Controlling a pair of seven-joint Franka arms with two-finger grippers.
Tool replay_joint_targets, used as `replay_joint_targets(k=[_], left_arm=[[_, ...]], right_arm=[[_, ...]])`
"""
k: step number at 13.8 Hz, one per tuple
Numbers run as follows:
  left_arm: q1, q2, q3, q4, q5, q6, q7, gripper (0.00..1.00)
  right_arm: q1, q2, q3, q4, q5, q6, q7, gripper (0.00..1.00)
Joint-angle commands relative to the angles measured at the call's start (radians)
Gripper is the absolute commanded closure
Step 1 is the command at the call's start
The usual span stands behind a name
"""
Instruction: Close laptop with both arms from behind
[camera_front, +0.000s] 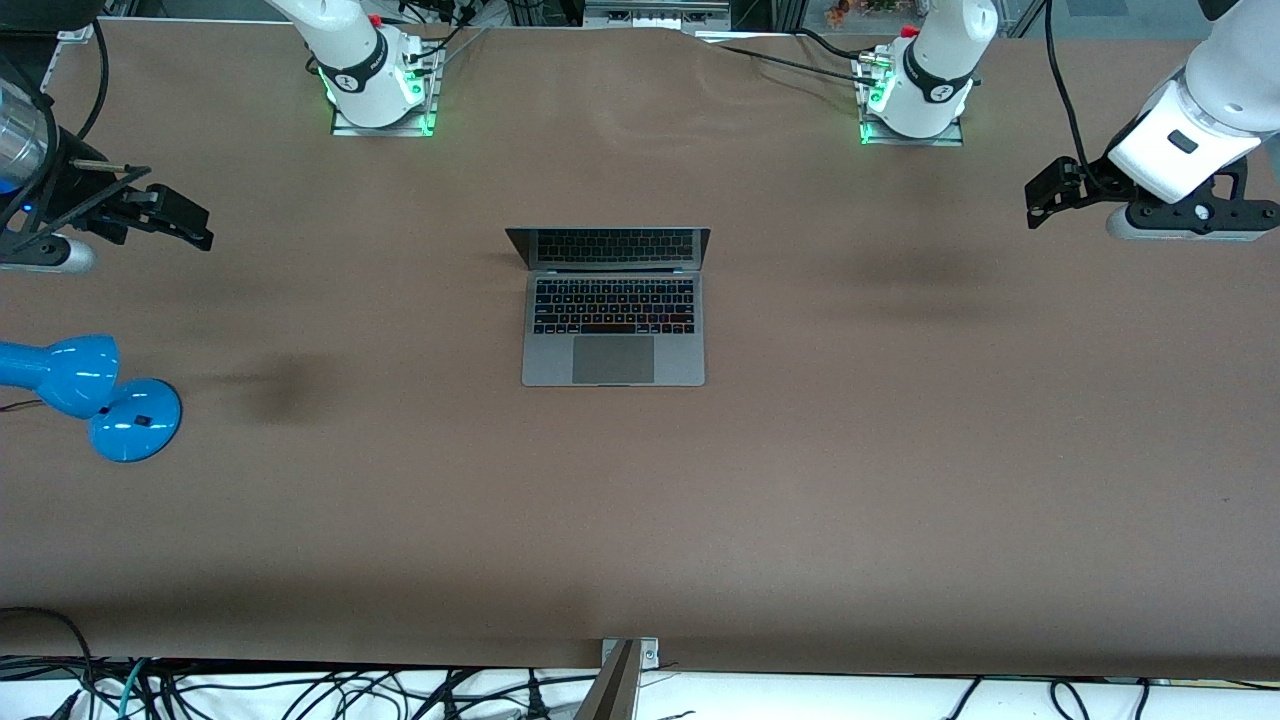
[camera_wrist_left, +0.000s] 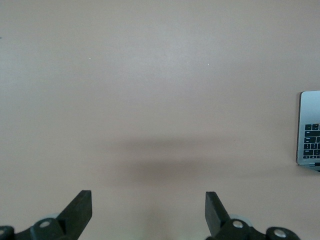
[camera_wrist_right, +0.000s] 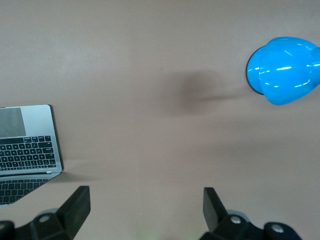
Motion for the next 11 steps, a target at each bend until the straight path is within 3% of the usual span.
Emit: replay_joint_targets(k=[1,11], left_arm=[[0.012,-0.013,-0.010,-0.009,-0.003,0.016,0.012,0.00],[0.014,0.001,-0.003,0.035,-0.003,0.014,0.012,0.00]], right_arm=[[-0.001,0.002,0.000,0.015,0.012,-0.016,-0.011,0.00],[-0.001,0.002,0.000,0.015,0.012,-0.016,-0.011,0.00]])
